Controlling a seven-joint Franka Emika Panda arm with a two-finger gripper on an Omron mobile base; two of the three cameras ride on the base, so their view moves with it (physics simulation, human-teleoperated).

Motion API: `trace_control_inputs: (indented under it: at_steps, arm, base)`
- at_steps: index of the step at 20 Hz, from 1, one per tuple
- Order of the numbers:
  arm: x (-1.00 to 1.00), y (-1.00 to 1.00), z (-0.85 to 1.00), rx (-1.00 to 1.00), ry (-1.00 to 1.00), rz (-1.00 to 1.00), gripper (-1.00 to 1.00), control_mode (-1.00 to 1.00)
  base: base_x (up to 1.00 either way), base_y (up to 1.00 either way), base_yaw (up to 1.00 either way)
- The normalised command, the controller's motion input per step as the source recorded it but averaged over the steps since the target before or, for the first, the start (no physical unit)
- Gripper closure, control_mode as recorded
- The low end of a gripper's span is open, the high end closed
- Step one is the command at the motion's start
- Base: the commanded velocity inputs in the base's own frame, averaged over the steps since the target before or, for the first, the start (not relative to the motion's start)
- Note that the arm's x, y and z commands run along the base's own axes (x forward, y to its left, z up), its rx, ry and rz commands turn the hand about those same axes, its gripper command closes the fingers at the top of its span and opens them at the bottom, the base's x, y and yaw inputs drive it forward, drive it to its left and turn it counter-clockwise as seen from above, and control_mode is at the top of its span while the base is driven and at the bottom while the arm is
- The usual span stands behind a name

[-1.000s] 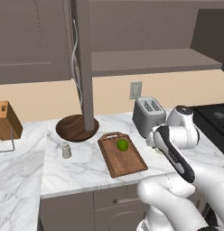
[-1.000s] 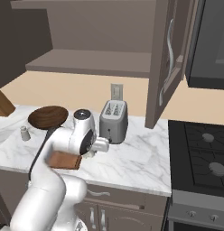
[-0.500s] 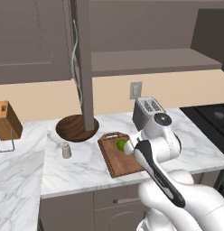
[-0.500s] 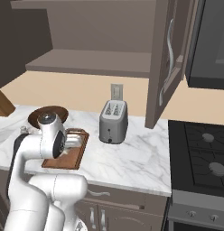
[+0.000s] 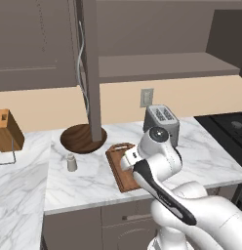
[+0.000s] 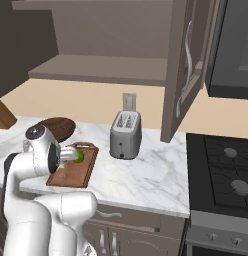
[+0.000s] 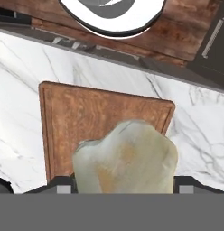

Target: Open the cabinet. Place the bowl and condiment on the counter. Then place the lime and garlic on the cutting board.

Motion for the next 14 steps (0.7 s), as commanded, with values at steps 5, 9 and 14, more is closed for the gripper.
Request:
trace_control_inputs:
  at_steps: [5,9,14]
  arm:
    - [0.30,-0.01,0.00,0.00,0.00,0.02,-1.00,-1.00]
    - [-0.03,-0.15,0.19,0.05,0.00,0.00,-1.00,-1.00]
    - [-0.45,-0.35,0.59,0.10,0.00,0.00,-1.00,-1.00]
  base:
    - [0.00,0.00,0.00]
    - [0.00,0.00,0.00]
    - [0.00,0.00,0.00]
